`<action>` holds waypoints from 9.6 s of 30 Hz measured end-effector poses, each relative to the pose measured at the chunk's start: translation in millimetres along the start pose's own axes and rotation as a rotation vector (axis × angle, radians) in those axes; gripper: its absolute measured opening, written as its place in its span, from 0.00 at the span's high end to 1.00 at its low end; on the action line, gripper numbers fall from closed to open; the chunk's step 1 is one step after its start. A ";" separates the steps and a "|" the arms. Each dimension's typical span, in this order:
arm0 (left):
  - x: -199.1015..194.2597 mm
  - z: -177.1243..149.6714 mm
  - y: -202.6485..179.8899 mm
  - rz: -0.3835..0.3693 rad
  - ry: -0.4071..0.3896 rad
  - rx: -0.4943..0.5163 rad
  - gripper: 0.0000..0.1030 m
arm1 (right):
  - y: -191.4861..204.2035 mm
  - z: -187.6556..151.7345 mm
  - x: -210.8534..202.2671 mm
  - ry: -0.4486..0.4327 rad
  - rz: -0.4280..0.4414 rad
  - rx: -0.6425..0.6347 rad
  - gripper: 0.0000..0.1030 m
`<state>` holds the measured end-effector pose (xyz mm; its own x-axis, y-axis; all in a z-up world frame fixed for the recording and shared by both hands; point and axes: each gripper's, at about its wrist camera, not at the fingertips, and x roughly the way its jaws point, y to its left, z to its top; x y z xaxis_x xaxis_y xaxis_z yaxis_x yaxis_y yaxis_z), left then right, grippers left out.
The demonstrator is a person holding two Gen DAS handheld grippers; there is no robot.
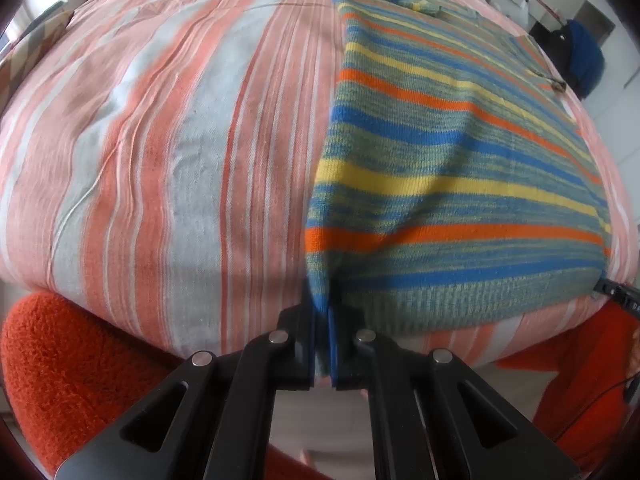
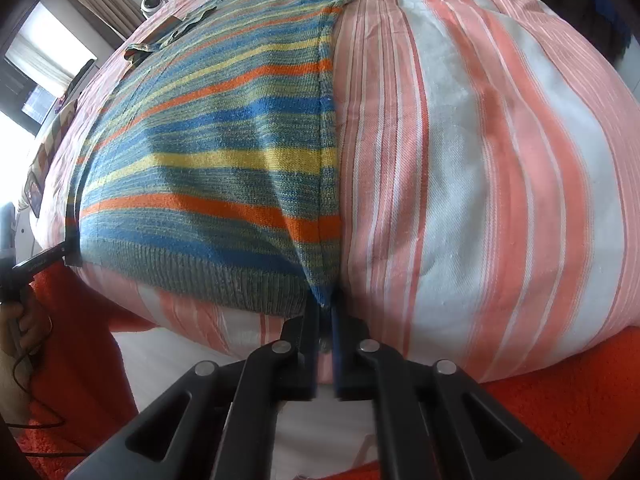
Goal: Fold small clothes
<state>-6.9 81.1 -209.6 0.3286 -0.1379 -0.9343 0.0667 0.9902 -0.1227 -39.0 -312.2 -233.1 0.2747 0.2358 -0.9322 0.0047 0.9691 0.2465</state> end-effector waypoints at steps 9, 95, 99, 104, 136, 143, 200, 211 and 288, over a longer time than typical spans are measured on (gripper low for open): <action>0.7 -4.8 -3.2 0.004 -0.009 0.001 0.95 | -2.2 -1.8 -1.4 -0.011 0.007 0.016 0.96; -20.6 8.5 42.5 0.231 -0.222 -0.240 0.08 | -209.4 220.4 -54.4 -0.357 -0.319 0.389 0.97; -23.4 4.8 42.5 0.224 -0.225 -0.231 0.08 | -209.4 218.9 -45.9 -0.331 -0.300 0.389 0.97; -22.5 6.4 44.5 0.214 -0.220 -0.243 0.08 | -216.0 216.7 -48.5 -0.310 -0.284 0.402 0.97; -11.5 18.8 44.0 0.234 -0.225 -0.225 0.00 | 0.2 455.1 80.0 -0.182 -0.438 -0.540 0.97; -11.3 19.3 44.2 0.235 -0.225 -0.225 0.00 | -20.6 451.0 84.0 -0.195 -0.446 -0.466 0.67; -10.4 4.6 40.1 0.214 -0.239 -0.204 0.00 | -29.2 24.4 -57.0 -0.539 -0.211 0.045 0.26; -31.7 -1.4 33.5 0.163 -0.254 -0.204 0.01 | -21.4 18.4 -55.7 -0.551 -0.215 0.000 0.26; 8.6 168.0 177.2 0.023 -0.228 -0.677 0.79 | -19.6 22.5 -28.0 -0.482 -0.151 -0.007 0.24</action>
<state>166.0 251.7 -183.1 0.5163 -0.0449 -0.8552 -0.5178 0.7791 -0.3535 -25.2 -339.4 -205.9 0.6845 0.0340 -0.7283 0.0730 0.9907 0.1149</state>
